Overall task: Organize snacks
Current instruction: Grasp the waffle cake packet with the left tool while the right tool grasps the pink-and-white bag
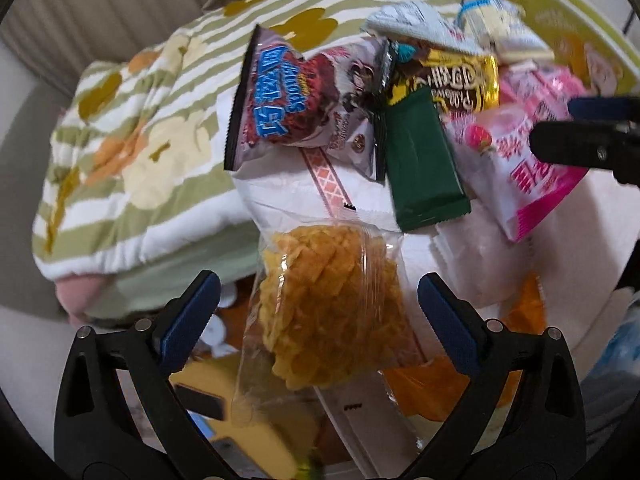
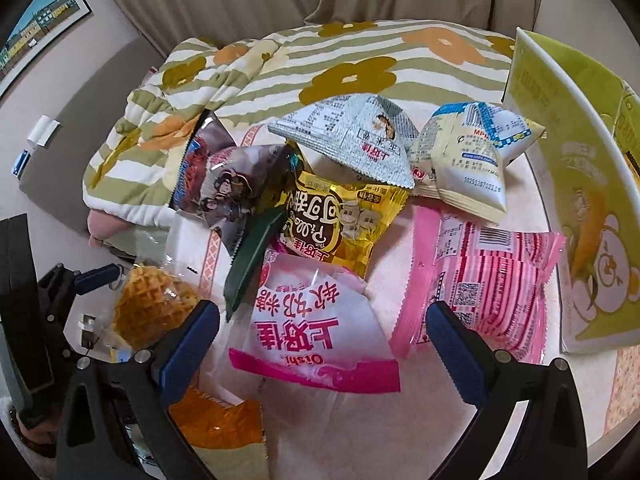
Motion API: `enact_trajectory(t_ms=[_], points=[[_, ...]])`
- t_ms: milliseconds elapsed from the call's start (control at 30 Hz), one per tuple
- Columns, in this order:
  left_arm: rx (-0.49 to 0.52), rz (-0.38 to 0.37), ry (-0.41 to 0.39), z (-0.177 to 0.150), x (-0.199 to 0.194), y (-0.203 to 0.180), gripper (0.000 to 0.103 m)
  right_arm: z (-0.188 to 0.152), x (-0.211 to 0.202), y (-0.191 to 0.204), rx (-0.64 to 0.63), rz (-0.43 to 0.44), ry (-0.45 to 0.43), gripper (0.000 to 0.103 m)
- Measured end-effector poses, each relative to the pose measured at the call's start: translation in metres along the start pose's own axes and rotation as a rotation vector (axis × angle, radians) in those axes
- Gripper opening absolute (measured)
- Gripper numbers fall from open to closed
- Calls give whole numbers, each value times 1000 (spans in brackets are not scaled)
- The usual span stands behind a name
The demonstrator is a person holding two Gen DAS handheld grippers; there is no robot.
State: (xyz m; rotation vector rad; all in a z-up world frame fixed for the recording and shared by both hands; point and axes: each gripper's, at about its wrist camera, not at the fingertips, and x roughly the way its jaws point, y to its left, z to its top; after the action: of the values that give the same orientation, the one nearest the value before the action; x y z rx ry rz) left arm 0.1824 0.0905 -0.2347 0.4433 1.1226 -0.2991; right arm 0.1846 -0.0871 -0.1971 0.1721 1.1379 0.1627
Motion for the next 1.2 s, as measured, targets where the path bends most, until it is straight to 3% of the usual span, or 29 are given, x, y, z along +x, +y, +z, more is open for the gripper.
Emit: enact_trajectory(t_ms=[133,233,333,700,1000,1033,1200], points=[[79,52,4,1,9,-17,97,0,10,1,-6,9,13,103],[120,79,8,2,14,-26,88,0,18,0,-8,14,25,103],[142,100,7,2,18,-30,86,1,23,-1,-5,18,32,103],[140,112,-1,1,15,-27,71,1,34,5,-35,23,58,103],[95,106,-8,3,-1,-21,70,3,42,5,-31,23,75,102],[91,106,-4,3,-1,-20,70,3,43,6,-35,22,76,101],[55,92,-3,4,-4,-14,70,2,51,9,-52,43,106,73]])
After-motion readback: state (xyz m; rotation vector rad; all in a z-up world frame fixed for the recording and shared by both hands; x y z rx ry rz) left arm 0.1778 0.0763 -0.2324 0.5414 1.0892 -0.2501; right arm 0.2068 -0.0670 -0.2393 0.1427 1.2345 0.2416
